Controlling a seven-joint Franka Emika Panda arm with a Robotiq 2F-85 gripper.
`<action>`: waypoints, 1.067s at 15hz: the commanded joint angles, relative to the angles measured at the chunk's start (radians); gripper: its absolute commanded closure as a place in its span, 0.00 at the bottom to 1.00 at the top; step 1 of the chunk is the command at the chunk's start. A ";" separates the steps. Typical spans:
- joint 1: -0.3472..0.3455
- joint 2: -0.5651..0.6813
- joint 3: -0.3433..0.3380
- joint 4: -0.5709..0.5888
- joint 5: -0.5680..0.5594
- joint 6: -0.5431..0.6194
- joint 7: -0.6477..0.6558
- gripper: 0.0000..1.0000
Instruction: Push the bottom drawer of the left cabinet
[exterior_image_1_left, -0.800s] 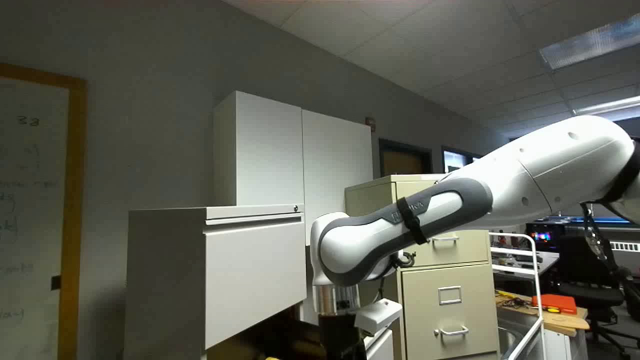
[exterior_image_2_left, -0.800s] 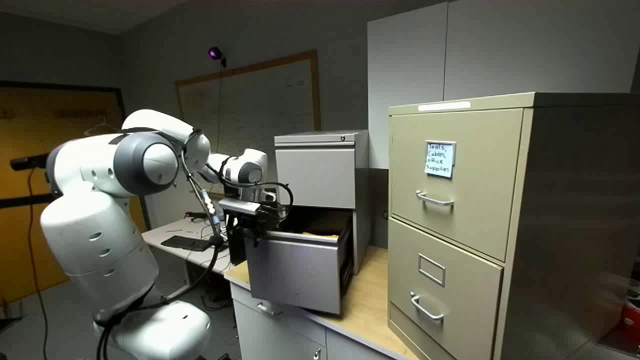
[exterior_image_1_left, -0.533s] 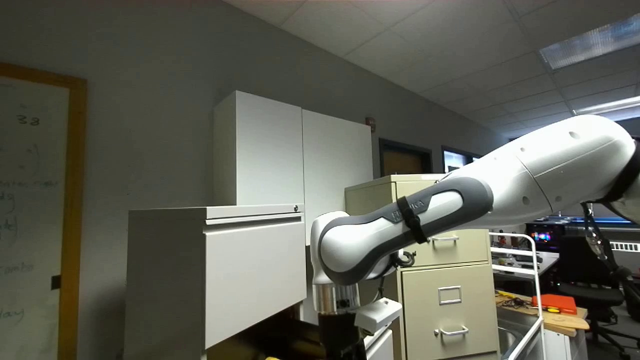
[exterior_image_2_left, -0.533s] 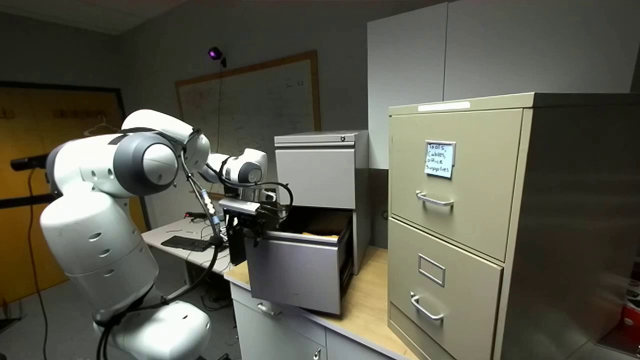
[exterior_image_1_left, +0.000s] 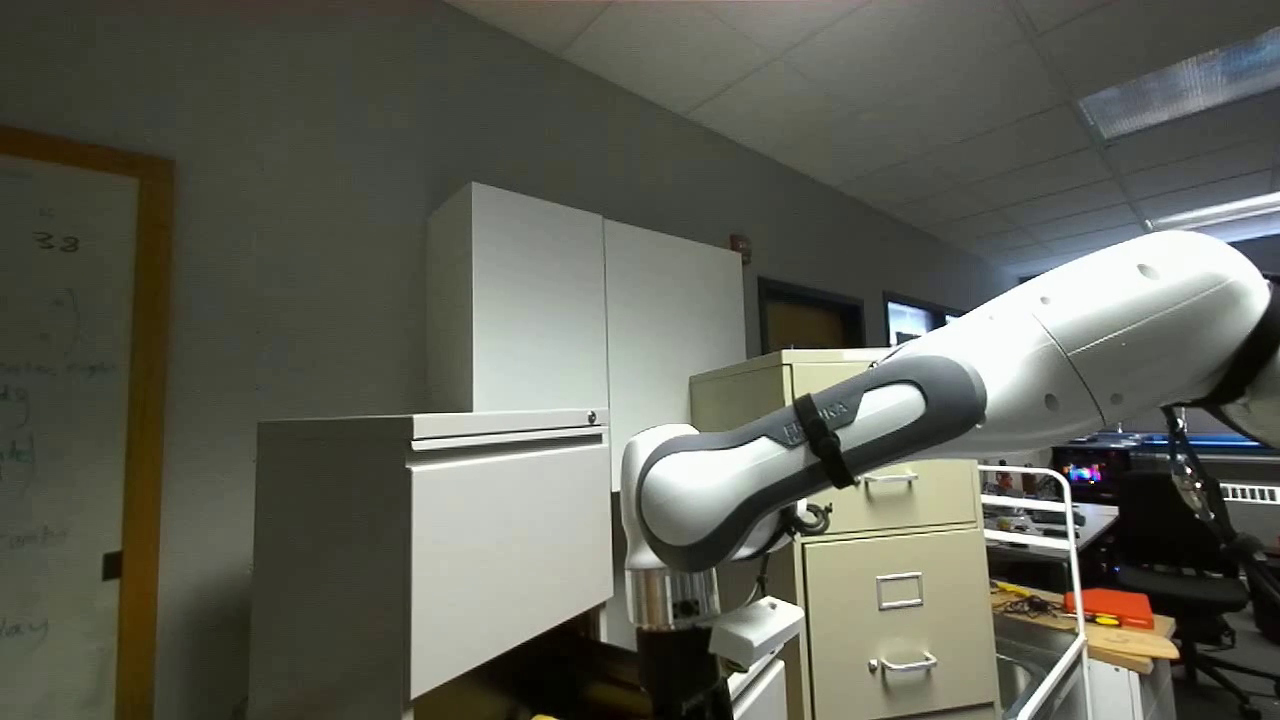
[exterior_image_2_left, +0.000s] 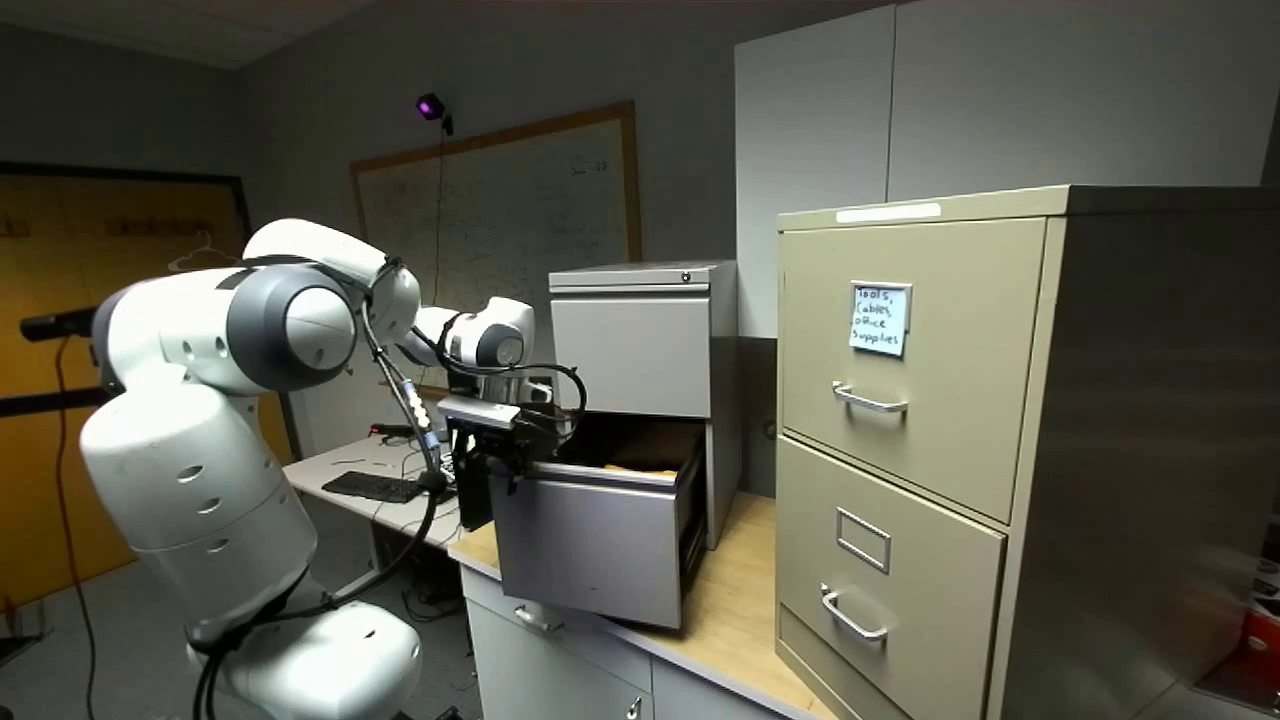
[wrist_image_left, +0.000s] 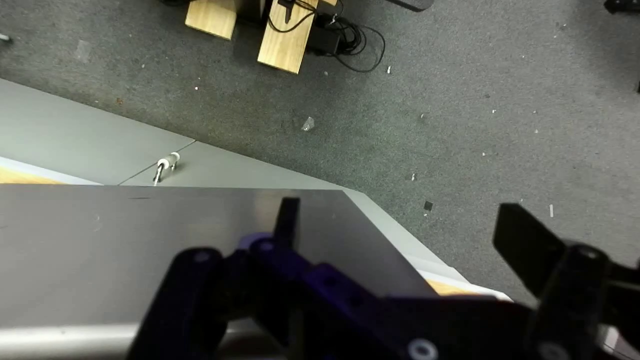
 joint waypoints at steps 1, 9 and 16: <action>-0.014 0.002 0.009 -0.001 -0.008 0.012 0.006 0.00; -0.079 0.020 -0.058 -0.041 0.041 0.113 -0.019 0.00; -0.166 0.043 -0.162 -0.109 0.183 0.227 -0.035 0.52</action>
